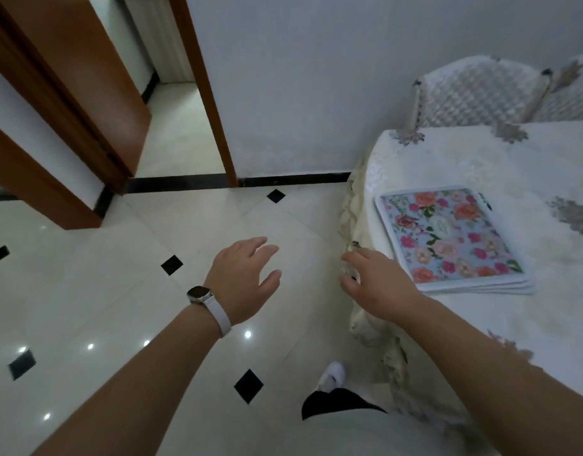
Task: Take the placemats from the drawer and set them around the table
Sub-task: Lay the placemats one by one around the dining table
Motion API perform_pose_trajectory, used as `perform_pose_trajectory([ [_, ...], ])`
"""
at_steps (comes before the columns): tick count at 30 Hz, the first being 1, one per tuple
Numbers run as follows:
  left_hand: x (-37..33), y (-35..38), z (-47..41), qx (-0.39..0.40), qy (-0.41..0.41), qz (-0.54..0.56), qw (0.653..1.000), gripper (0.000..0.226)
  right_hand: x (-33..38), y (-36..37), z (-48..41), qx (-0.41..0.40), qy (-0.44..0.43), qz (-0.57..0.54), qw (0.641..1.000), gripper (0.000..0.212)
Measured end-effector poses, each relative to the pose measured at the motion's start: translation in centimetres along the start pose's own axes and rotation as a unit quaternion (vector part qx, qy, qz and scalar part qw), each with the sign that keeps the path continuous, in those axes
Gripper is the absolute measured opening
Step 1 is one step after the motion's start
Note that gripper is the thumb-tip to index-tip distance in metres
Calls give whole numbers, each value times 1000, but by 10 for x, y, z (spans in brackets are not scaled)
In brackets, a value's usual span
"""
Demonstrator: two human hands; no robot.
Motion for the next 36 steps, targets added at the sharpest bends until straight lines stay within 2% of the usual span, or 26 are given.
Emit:
perform_pose_trajectory([
  [6,-22,12,-103,33,36,-3,999,50,-55,-32,-61,-10,43,-3,999,49],
  [12,-50,26,-189,41,110,-10,993,47,-109,-61,-93,-36,108,-13,993,50],
  [20,-84,82,-291,123,238,42,962,48,-175,-58,-99,-46,251,-38,966,48],
  [26,-123,123,-345,207,356,85,907,53,-198,-65,-85,-54,397,-60,914,50],
  [30,-139,151,-368,264,412,73,869,52,-201,-67,-68,-76,483,-60,870,51],
  [36,-175,178,-378,296,493,43,817,54,-194,-46,-20,-74,594,-68,799,50],
])
Point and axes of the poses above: each hand's wrist, its own z-axis away from the middle knuckle, its own y-axis out of the palm, x = y × z, the point moved 9 cm from there along -z, towards the middle knuckle, and after that the axes turned 7 degrees about z, right-handed, at the moved point
